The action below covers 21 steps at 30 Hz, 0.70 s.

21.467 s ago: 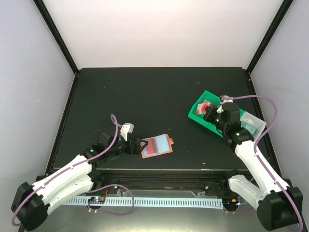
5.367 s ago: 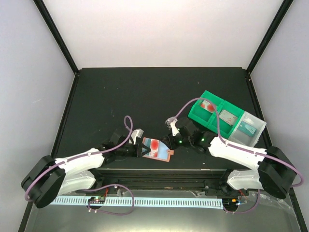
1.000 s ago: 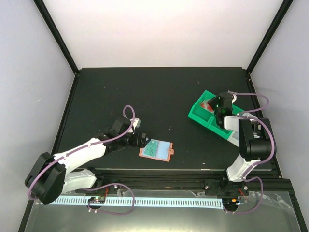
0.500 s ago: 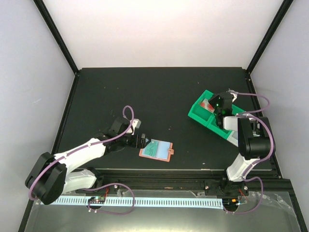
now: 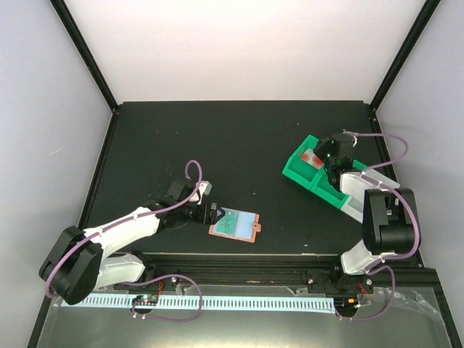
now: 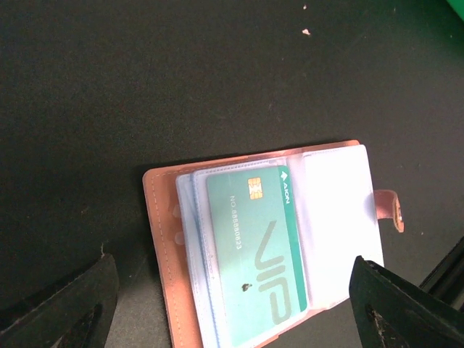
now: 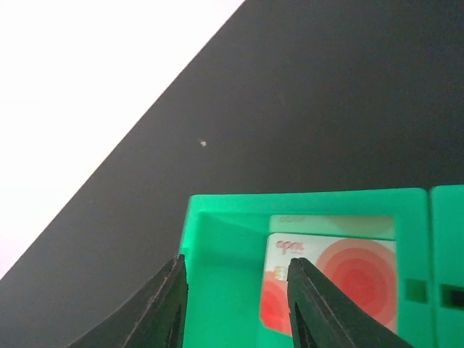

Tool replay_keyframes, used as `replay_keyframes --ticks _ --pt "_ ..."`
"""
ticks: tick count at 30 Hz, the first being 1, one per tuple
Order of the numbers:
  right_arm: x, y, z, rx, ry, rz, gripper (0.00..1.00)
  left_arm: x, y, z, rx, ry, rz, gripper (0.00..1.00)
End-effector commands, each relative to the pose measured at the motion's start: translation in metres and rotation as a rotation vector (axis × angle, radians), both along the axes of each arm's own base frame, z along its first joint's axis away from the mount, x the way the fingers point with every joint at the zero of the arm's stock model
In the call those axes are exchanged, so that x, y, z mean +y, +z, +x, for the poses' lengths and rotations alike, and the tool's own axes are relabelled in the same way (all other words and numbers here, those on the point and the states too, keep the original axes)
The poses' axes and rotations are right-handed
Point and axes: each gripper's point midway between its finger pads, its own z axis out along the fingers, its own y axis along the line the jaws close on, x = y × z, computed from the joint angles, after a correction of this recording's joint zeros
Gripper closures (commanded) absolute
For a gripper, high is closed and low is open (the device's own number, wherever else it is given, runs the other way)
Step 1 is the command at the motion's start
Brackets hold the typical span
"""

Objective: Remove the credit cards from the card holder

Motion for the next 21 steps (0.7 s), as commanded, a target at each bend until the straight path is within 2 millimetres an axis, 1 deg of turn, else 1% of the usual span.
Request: replay_keyframes --ticks 1,4,6,8,11,15,17,21 --pt "0.018 0.030 -0.003 0.012 0.141 -0.028 0.59 0.005 -0.004 -0.001 0.008 0.009 0.023 0.16" --pt "0.027 0.028 -0.013 0.107 0.217 -0.067 0.57 0.011 -0.009 0.000 0.010 0.006 0.074 0.24" --pt "0.032 0.029 -0.025 0.125 0.255 -0.077 0.57 0.013 -0.010 0.000 0.012 0.005 0.091 0.27" --pt "0.036 0.032 -0.038 0.123 0.287 -0.080 0.57 0.011 -0.008 -0.002 0.011 -0.003 0.073 0.31" --pt "0.045 0.038 -0.059 0.122 0.347 -0.078 0.57 0.003 -0.004 -0.005 -0.002 -0.023 0.012 0.33" --pt "0.071 0.032 -0.092 0.136 0.466 -0.048 0.57 0.002 -0.014 -0.008 0.018 -0.038 0.009 0.38" --pt "0.088 0.028 -0.108 0.138 0.525 -0.034 0.57 0.000 -0.020 -0.011 0.038 -0.051 0.012 0.41" --pt "0.120 0.024 -0.135 0.135 0.630 0.001 0.57 0.003 -0.028 -0.013 0.063 -0.041 0.029 0.42"
